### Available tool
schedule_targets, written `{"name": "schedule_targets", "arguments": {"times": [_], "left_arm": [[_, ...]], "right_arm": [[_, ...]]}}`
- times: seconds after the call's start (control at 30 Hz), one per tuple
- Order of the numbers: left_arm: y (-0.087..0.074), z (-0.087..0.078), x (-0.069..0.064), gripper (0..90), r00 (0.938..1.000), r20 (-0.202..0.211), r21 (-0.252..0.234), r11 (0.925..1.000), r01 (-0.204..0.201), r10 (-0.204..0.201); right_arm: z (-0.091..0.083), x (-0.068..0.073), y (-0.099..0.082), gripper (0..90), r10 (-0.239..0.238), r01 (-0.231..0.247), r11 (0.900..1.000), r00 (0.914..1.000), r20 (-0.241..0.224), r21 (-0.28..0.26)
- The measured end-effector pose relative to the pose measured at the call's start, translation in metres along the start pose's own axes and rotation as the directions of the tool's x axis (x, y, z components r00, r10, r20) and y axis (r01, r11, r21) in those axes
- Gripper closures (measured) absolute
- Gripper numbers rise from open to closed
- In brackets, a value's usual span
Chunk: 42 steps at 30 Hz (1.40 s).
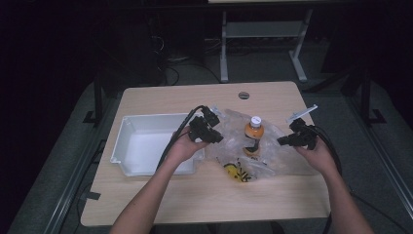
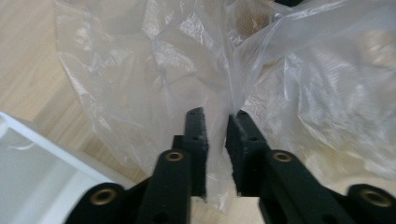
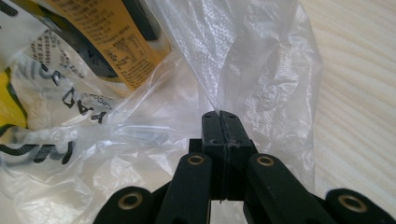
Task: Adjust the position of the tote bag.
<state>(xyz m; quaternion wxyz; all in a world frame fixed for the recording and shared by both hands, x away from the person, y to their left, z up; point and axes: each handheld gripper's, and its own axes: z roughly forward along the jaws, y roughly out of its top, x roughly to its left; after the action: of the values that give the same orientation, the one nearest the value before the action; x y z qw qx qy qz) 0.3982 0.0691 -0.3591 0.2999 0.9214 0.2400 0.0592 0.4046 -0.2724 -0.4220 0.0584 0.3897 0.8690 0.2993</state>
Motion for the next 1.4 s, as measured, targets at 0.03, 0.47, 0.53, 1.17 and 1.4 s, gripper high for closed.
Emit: {"name": "schedule_targets", "arguments": {"times": [0.03, 0.47, 0.53, 1.17, 1.4], "left_arm": [[0.000, -0.004, -0.001, 74.6, 1.0000, -0.002, -0.014, 0.9999, 0.004, -0.004], [0.006, -0.032, -0.014, 51.4, 0.9945, 0.088, -0.188, 0.9814, -0.040, 0.057], [0.009, -0.030, -0.017, 44.3, 0.9931, 0.093, -0.211, 0.9762, -0.051, 0.072], [0.027, 0.010, -0.024, 82.5, 0.9917, 0.073, -0.159, 0.9828, -0.093, 0.106], [0.019, 0.018, -0.019, 89.6, 0.9967, 0.007, -0.050, 0.9955, -0.081, 0.081]], "right_arm": [[-0.001, 0.000, 0.000, 89.8, 0.002, -0.002, 1.0000, 1.0000, 0.000, -0.002], [-0.005, 0.006, 0.003, 89.9, -0.015, 0.015, 0.9995, 0.9999, -0.003, -0.027], [-0.005, 0.006, 0.003, 89.9, -0.016, 0.015, 0.9995, 0.9999, -0.004, -0.029], [-0.006, 0.008, 0.004, 89.9, -0.019, 0.019, 0.9992, 0.9998, -0.005, -0.034], [-0.001, 0.003, 0.004, 90.0, -0.012, 0.013, 0.9997, 0.9999, 0.012, -0.020]]}}
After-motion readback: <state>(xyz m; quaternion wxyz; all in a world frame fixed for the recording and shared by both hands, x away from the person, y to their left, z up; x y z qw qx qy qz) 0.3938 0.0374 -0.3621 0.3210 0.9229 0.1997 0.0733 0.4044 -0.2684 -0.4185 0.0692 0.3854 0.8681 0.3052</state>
